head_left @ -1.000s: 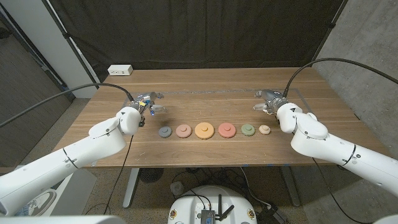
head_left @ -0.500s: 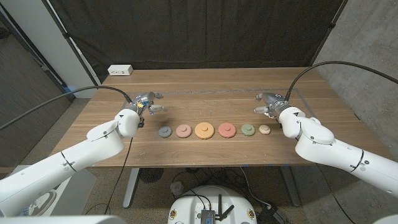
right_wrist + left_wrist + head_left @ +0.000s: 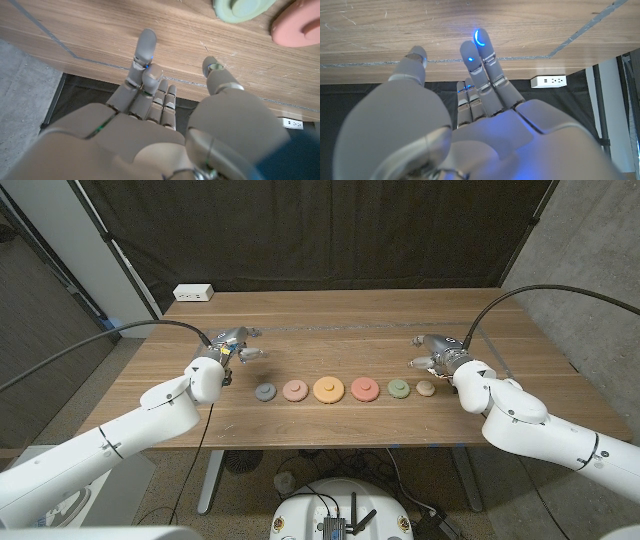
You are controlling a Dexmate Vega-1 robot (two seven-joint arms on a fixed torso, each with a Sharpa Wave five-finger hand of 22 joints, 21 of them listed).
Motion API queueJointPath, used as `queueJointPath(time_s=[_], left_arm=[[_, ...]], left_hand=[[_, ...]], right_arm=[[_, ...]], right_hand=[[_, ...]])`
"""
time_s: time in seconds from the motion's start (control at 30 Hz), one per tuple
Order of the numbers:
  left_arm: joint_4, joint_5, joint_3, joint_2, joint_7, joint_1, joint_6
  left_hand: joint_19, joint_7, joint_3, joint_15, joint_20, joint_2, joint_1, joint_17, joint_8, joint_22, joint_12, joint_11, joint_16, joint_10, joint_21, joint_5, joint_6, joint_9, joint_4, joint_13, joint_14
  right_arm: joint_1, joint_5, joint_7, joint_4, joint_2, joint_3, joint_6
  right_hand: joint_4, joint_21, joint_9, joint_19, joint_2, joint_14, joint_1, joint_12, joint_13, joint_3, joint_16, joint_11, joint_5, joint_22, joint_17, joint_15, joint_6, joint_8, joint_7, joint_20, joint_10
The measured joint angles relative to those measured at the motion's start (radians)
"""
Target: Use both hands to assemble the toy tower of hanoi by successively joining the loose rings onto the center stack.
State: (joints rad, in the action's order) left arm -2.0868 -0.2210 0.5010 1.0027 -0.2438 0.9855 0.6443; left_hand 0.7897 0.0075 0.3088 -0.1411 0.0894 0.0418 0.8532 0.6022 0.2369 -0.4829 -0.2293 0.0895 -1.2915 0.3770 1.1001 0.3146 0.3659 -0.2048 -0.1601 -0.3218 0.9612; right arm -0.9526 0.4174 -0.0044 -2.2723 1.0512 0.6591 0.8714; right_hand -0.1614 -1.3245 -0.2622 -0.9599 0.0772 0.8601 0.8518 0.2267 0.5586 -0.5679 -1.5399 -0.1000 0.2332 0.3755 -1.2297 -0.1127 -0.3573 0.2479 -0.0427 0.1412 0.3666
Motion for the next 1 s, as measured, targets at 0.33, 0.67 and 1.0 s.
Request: queueJointPath(time_s=[0.33,0.67,1.0], left_arm=[[0.001,0.0,-0.01,0.004,-0.005,0.013,-0.008],[-0.001,0.01,-0.027,0.006,-0.017,0.033,-0.02],[-0.004,0.024,-0.042,0.009,-0.036,0.054,-0.037]], left_hand=[[0.0,-0.003,-0.007,0.0,0.0,0.0,0.0,0.0,-0.001,0.006,0.005,0.0,-0.008,0.0,0.01,0.0,0.003,-0.002,0.001,-0.001,0.0],[0.0,-0.003,-0.015,0.0,0.0,0.0,0.0,-0.002,-0.001,0.01,0.005,0.0,-0.015,0.0,0.013,0.0,0.003,-0.002,0.004,-0.001,0.0],[0.0,-0.003,-0.015,0.0,0.0,0.004,-0.004,-0.005,-0.009,0.015,0.005,0.0,-0.015,0.0,0.02,0.0,0.003,-0.002,0.004,-0.006,0.0]], right_arm=[[-0.032,-0.004,-0.012,-0.042,0.023,-0.008,0.023],[-0.053,-0.004,-0.019,-0.08,0.044,-0.011,0.054],[-0.087,0.005,-0.029,-0.129,0.073,-0.009,0.071]], right_hand=[[0.0,0.0,0.0,0.0,0.0,0.0,0.0,0.0,0.005,0.0,0.0,0.0,0.0,0.0,0.0,0.0,0.0,0.0,0.0,0.0,0.0],[-0.004,-0.004,0.002,0.0,0.0,0.0,0.0,-0.006,0.005,0.004,0.0,0.004,0.0,-0.008,0.0,0.0,0.0,0.0,0.0,0.0,-0.004],[-0.004,-0.008,0.002,0.0,0.0,0.0,0.0,-0.006,0.002,0.004,0.0,0.0,0.0,-0.014,0.0,0.0,0.008,-0.004,0.0,0.0,-0.008]])
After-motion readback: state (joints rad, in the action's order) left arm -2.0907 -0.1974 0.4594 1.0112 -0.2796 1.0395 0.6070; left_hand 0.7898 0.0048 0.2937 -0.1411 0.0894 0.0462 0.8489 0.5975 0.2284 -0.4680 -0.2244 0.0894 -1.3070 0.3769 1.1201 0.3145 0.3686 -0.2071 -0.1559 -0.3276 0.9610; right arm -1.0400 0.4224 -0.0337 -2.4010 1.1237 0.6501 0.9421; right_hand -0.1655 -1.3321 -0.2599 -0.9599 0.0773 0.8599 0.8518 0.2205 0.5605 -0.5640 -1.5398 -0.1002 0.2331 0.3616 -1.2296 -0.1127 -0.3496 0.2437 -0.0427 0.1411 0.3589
